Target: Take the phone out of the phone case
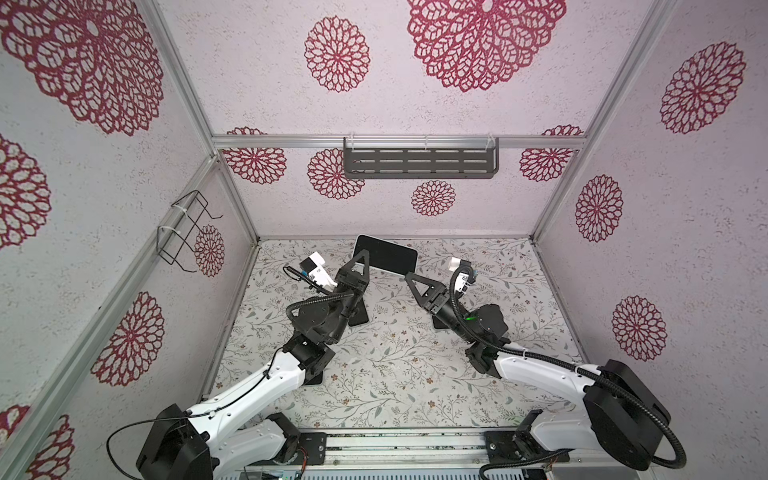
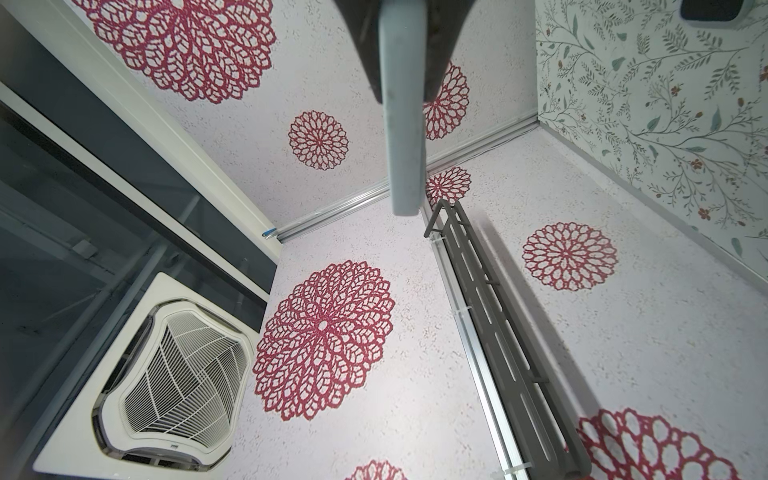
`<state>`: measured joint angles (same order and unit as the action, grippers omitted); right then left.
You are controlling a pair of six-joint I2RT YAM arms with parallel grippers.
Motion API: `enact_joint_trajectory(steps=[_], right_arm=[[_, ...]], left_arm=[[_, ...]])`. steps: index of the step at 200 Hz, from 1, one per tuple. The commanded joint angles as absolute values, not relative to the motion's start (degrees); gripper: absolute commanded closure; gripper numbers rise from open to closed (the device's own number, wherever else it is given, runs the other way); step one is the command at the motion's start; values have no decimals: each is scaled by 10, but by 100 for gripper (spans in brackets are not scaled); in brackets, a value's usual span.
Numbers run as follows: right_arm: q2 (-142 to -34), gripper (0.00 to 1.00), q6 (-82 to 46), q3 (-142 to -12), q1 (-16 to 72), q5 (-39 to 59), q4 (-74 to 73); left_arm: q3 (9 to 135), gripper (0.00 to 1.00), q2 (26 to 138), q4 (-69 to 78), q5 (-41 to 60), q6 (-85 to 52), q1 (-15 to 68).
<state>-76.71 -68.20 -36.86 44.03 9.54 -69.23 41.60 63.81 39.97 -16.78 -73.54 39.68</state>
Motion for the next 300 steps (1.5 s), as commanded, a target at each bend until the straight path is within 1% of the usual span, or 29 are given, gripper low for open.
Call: enact_joint_trajectory(steps=[1,16,44,69,88,118,133,183,212,228,245,271,300], right_arm=[[-772,64,-699,-396,439,109,-752],[-775,66,-700,-396,439,108,-756],[-770,68,-697,-396,436,106,-752],[-768,73,-698,-394,435,105,-752],[-768,76,-701,-390,433,104,-758],[-765,83,-701,-388,432,104,-757],[-764,90,-700,-388,432,105,-757],[-765,95,-694,-378,432,118,-764],[-764,97,-686,-377,432,132,-769],[-763,97,-677,-378,432,142,-765],[-763,100,-664,-374,432,147,-766],[-760,99,-630,-367,432,164,-760],[-754,99,-591,-349,433,172,-769]], left_arm=[[417,100,636,452,-163,-744,402],[417,100,638,454,-161,-744,402],[414,100,638,457,-162,-743,402],[411,100,639,461,-163,-744,402],[410,100,637,461,-165,-744,401],[410,100,637,457,-166,-746,401],[411,100,637,448,-172,-751,401],[423,100,622,389,-193,-775,396],[431,100,617,345,-193,-812,382],[442,100,616,304,-183,-842,371],[450,100,619,283,-173,-864,365],[469,100,624,229,-149,-904,350],[483,100,635,207,-116,-941,333]])
